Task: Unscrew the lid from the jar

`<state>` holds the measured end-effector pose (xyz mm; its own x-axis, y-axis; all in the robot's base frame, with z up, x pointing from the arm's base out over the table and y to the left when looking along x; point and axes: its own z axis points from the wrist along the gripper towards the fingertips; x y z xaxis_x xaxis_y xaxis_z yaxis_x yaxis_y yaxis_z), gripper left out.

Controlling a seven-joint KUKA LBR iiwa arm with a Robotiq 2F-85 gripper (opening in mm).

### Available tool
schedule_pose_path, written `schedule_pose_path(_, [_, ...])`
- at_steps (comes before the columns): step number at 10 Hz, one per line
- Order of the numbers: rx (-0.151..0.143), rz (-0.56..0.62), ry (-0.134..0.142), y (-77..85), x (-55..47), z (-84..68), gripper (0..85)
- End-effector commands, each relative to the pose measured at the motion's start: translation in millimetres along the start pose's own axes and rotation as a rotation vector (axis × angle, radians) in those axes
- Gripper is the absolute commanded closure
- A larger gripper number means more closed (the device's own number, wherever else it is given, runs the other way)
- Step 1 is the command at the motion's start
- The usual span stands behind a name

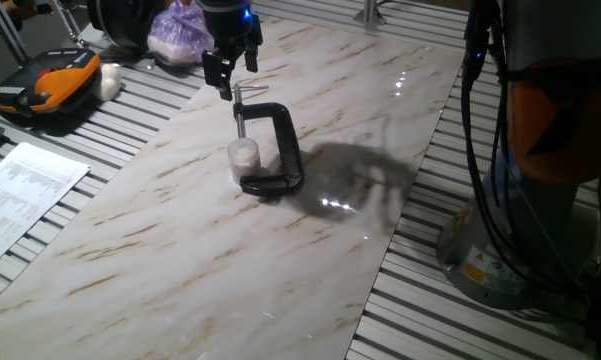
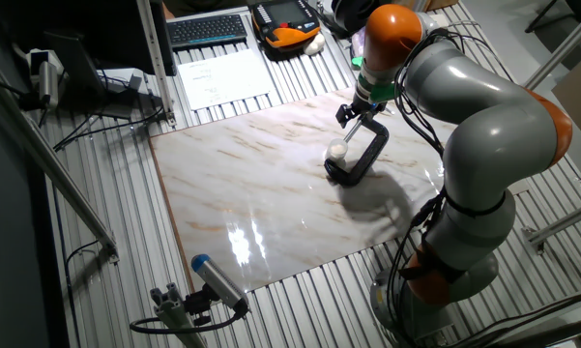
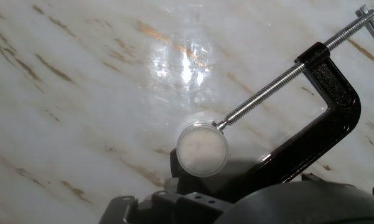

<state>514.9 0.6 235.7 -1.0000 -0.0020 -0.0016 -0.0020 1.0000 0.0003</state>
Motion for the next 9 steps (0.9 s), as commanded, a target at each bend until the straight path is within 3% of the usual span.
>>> schedule_pose_path(1, [-0.049,0.052,0.056,0.2,0.1,-0.7,85.0])
schedule_pose_path(6, [-0.043,0.053,0.065,2.3,-1.8,-8.4,85.0])
schedule_pose_path(9, [-0.039,0.042,0.045,2.2,-2.8,-11.7,85.0])
